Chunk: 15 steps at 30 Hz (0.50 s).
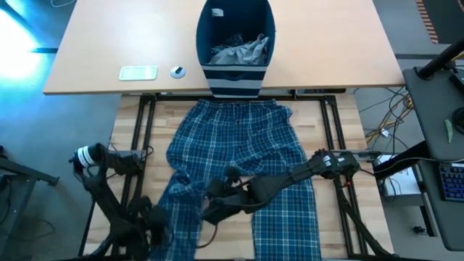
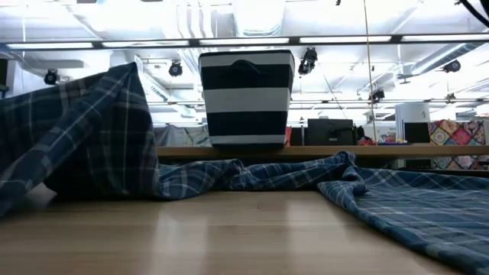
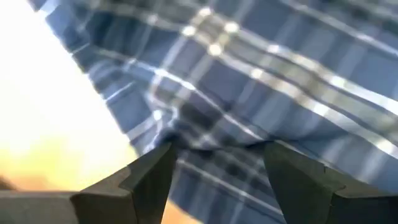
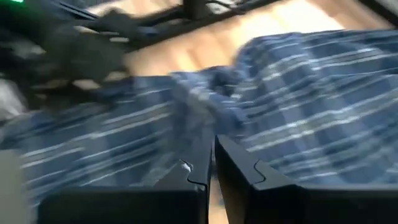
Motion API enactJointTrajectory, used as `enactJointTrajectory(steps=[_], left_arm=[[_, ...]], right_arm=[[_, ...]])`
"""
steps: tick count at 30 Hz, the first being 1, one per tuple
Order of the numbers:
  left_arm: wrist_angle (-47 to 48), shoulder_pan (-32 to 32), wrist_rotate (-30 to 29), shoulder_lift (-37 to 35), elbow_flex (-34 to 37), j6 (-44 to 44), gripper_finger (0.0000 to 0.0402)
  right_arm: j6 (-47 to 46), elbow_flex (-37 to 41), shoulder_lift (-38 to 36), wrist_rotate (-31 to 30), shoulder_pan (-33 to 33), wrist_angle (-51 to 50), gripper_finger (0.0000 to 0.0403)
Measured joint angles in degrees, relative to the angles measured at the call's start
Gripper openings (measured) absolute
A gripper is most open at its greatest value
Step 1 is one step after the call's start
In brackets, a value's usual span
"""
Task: Fold Laundry from Bin
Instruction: Fold the blue patterned pants
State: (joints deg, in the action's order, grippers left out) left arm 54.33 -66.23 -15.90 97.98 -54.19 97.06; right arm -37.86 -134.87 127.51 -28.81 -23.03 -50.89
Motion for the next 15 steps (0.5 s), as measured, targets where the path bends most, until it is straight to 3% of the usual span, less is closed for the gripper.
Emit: enactJointTrajectory(steps=[7,11,15], left_arm=[[-4.76,1.84,-1.61,-14.39,11.46,1.61,0.0231],[-5.73,1.33,-5.93,-22.60,11.77,0.21,0.0231],[-8.53,0.90,-10.78,-27.90,6.89,-3.27,0.0231]], right_arm=[[-3.10,0.37,8.30,3.40,-5.02,14.70,0.0018],[-3.02,0.11,11.71,7.34,-6.70,20.92,0.0028],[-0.94,0.31,14.39,8.36,-7.90,21.97,0.0058]])
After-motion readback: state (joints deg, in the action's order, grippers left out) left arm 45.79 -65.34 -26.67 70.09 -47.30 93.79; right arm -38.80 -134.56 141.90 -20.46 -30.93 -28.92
